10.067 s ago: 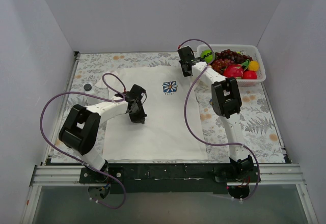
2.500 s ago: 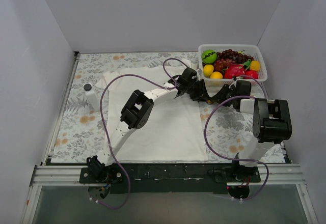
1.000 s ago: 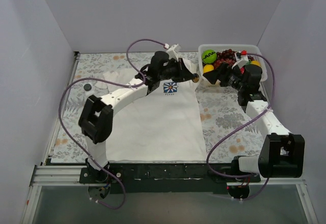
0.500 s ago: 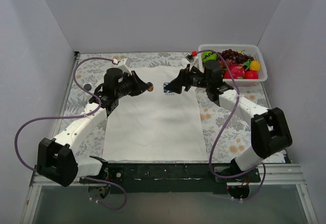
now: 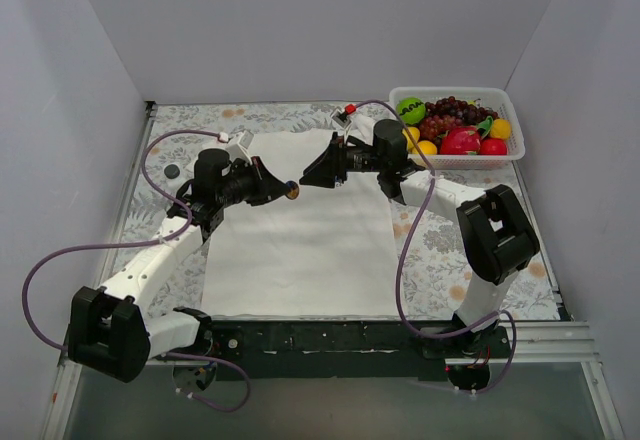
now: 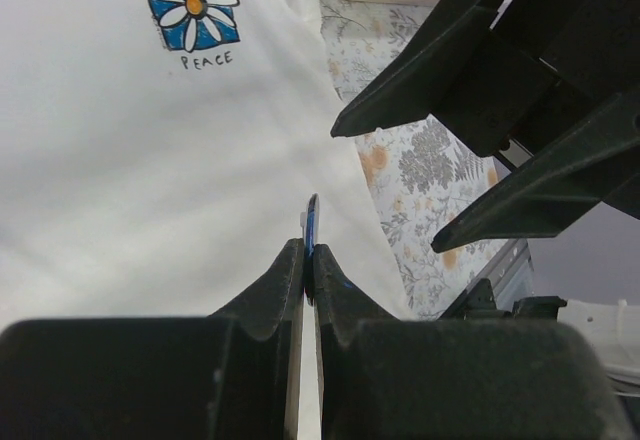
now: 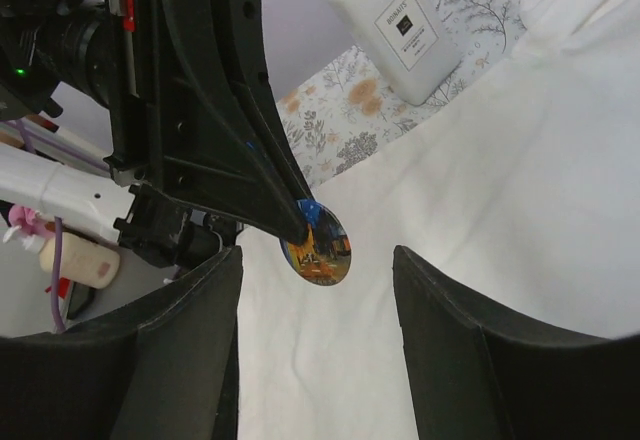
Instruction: Pin the brooch onto the clothing
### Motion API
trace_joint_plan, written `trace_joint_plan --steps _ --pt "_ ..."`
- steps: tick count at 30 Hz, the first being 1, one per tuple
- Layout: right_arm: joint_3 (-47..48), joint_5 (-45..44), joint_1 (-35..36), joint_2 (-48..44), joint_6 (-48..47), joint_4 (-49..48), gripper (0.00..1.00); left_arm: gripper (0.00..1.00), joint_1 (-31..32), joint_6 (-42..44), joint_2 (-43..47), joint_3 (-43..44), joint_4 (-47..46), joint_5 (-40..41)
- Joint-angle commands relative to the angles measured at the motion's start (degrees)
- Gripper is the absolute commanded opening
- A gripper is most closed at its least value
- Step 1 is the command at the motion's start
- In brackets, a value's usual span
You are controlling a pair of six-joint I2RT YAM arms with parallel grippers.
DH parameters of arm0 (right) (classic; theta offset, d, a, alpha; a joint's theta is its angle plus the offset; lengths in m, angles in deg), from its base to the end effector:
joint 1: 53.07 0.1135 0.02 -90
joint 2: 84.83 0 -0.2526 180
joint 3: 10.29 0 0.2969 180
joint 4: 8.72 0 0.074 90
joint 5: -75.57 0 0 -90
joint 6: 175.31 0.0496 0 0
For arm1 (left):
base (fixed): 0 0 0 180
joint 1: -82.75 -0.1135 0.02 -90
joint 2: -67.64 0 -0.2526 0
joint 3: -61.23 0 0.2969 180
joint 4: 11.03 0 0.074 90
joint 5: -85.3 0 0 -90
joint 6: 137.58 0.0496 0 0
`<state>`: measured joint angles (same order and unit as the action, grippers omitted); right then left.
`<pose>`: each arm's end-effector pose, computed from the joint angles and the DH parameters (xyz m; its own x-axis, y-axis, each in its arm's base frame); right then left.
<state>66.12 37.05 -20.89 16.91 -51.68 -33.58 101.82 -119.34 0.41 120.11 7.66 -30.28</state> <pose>0.3557 0.2697 0.2329 -0.5562 0.0575 -0.8290 -0.8237 0.0944 0.5592 0.2971 -0.1254 0.2493 -0.7596 -0.6438 -0.0924 -0.2021 0.3686 -0.9074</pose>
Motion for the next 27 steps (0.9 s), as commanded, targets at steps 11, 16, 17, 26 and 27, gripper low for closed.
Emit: trace_joint_plan --steps 11,16,17,26,27 --pt "-0.1 5.6 -0.1 0.0 1.4 -5.0 0.56 0.0 -0.3 -0.4 2.4 -2.0 -9.2 -7.7" --pt "-0.6 5.9 -0.1 0.0 0.9 -4.1 0.53 0.0 -0.3 -1.9 2.2 -2.8 -12.0 -9.5" --pt "-0.5 6.0 -0.1 0.2 0.8 -3.9 0.53 0.0 -0.3 -2.1 2.2 -2.9 -12.2 -9.7" --pt "-0.3 7.6 0.0 0.6 2.0 -4.9 0.37 0.0 -0.3 -2.9 3.4 -3.1 -13.7 -10.0" --pt "-0.3 7.8 0.1 0.6 2.1 -5.0 0.36 0.0 -0.3 -3.0 3.5 -3.2 -14.2 -9.9"
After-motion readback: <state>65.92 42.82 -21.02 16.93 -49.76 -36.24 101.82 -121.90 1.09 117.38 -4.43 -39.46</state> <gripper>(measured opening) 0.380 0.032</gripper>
